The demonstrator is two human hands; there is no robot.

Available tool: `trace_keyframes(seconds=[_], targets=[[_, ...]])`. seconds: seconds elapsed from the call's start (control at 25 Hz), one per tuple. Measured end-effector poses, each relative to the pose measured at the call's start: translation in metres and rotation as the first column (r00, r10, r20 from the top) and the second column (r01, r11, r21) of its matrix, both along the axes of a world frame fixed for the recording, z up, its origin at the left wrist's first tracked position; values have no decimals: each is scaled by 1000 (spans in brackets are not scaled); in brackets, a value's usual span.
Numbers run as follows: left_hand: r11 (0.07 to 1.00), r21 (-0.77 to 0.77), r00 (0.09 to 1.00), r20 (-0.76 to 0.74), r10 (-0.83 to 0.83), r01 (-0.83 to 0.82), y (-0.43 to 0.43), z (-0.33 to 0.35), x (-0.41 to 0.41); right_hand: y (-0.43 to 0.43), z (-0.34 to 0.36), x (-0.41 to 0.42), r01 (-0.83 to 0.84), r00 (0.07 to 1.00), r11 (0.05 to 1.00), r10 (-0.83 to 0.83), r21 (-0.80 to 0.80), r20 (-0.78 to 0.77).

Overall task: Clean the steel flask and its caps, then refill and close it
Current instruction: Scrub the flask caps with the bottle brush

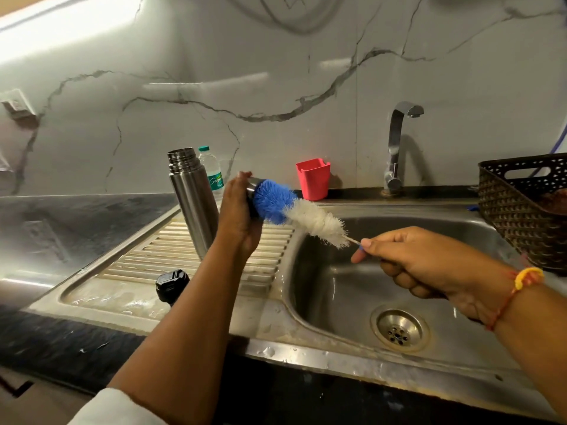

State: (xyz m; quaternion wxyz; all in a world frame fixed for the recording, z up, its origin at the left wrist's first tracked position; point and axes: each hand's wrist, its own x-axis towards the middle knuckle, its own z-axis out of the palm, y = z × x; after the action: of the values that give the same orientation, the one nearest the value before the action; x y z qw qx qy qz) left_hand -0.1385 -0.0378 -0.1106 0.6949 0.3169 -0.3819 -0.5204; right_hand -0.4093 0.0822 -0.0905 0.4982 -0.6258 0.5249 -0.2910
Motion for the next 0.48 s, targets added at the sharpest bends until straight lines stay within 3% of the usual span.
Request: trace_keyframes(seconds=[0.16, 0.28, 0.4, 0.48], targets=[[999, 22, 998, 43, -46, 45, 4, 0, -9, -2, -2, -2, 39, 998, 998, -41, -39, -55], [994, 102, 997, 61, -39, 32, 1, -1, -6, -7, -8, 2, 94, 970, 947, -156, -307, -186], [972, 235, 993, 119, -1, -27, 4, 3, -1, -9, -9, 0, 96, 877, 838, -326, -537, -353], [946, 324, 998, 55, -18, 0, 4, 2, 0, -8, -10, -2, 26, 760, 767, -431, -641, -486]])
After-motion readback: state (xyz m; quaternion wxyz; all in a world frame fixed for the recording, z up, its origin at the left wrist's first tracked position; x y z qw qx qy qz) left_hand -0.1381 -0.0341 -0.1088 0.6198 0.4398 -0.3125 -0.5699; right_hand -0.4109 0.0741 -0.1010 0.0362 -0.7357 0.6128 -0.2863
